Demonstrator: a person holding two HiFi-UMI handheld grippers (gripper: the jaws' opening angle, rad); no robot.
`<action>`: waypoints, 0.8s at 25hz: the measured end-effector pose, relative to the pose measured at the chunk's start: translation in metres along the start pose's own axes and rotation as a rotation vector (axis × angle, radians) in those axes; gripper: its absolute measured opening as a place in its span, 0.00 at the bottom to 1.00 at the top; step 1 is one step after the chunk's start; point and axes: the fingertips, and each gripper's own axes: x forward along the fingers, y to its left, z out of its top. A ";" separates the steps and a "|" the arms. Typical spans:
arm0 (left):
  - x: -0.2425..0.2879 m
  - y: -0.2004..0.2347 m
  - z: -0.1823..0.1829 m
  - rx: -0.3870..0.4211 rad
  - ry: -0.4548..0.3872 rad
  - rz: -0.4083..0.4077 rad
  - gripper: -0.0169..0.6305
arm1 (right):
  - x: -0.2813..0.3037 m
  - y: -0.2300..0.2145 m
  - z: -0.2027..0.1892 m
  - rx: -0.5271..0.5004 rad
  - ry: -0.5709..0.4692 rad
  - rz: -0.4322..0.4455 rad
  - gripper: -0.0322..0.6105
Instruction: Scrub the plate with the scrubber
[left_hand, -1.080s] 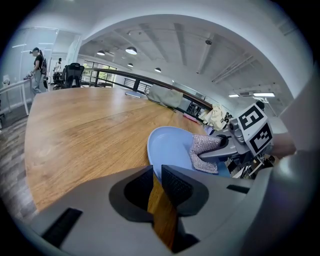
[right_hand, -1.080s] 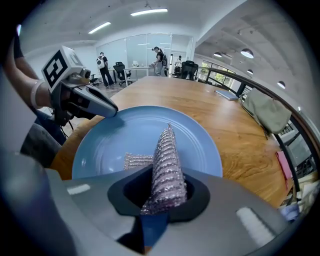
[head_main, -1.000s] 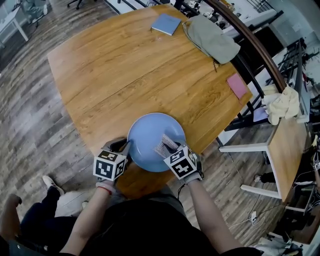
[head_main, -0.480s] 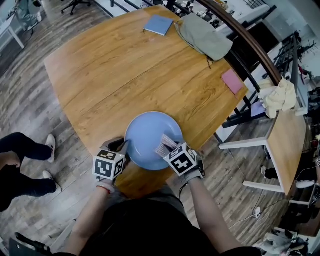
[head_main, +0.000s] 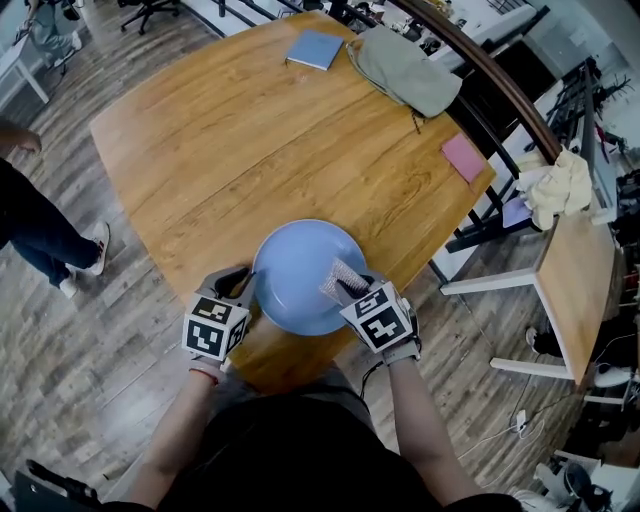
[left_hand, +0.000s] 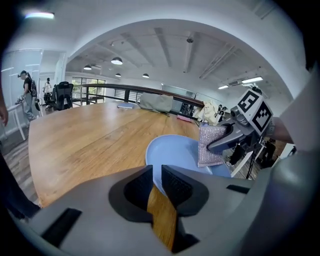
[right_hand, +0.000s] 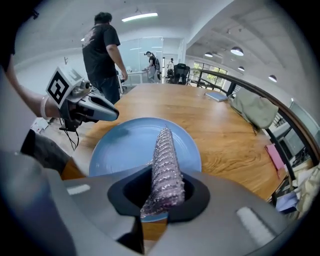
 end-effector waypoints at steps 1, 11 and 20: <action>-0.001 0.001 0.003 0.001 -0.008 0.000 0.10 | -0.004 -0.003 0.004 -0.001 -0.030 -0.012 0.16; -0.010 0.009 0.030 0.027 -0.110 -0.006 0.02 | -0.053 -0.027 0.043 0.219 -0.415 -0.071 0.16; -0.035 0.017 0.097 0.093 -0.327 0.016 0.02 | -0.103 -0.033 0.094 0.241 -0.726 -0.166 0.16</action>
